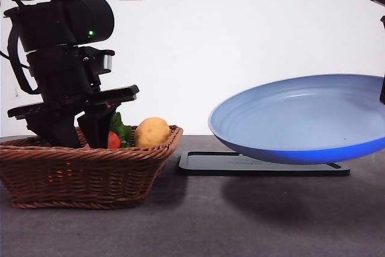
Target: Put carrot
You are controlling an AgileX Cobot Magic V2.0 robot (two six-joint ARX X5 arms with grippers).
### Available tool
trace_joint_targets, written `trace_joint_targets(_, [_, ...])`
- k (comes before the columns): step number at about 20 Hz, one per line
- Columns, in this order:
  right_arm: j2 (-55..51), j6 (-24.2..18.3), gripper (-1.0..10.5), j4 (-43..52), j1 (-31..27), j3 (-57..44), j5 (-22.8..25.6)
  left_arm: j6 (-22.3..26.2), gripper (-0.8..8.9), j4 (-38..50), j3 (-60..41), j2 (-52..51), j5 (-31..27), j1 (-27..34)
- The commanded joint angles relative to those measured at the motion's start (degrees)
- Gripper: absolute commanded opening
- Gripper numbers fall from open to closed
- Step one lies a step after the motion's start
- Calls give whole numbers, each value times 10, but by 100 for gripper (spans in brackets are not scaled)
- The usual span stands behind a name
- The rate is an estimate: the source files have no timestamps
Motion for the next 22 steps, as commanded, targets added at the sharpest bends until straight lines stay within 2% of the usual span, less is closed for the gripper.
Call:
trace_joint_targets(1, [2, -3, 4, 7, 1, 7, -2, 9, 150, 7, 9, 1, -2, -1])
trace_joint_targets(5, [2, -3, 4, 18, 1, 7, -3, 10, 150, 11, 14, -58, 22, -1])
trace_joint_targets(7, [3, -3, 4, 24, 1, 7, -3, 10, 150, 18, 28, -99, 80, -1])
trace_joint_targets(9, [3, -2, 4, 27, 1, 7, -3, 3, 150, 50, 44, -135, 172, -3])
trace_joint_targets(11, [3, -2, 4, 29, 1, 7, -3, -26, 150, 108, 54, -159, 261, -20])
trace_joint_targets(13, [3, 2, 4, 29, 1, 7, -6, -58, 150, 177, 54, -165, 308, -58])
trace_joint_targets(15, [3, 2, 4, 29, 1, 7, -6, -57, 150, 196, 54, -162, 294, -107])
trace_joint_targets(17, [3, 2, 4, 29, 2, 7, -7, -36, 150, 193, 54, -151, 219, -173])
trace_joint_targets(20, [3, 2, 4, 28, 2, 7, -7, 25, 150, 190, 54, -120, 96, -258])
trace_joint_targets(22, [3, 3, 4, 28, 7, 7, -8, 42, 150, 191, 54, -90, 66, -290])
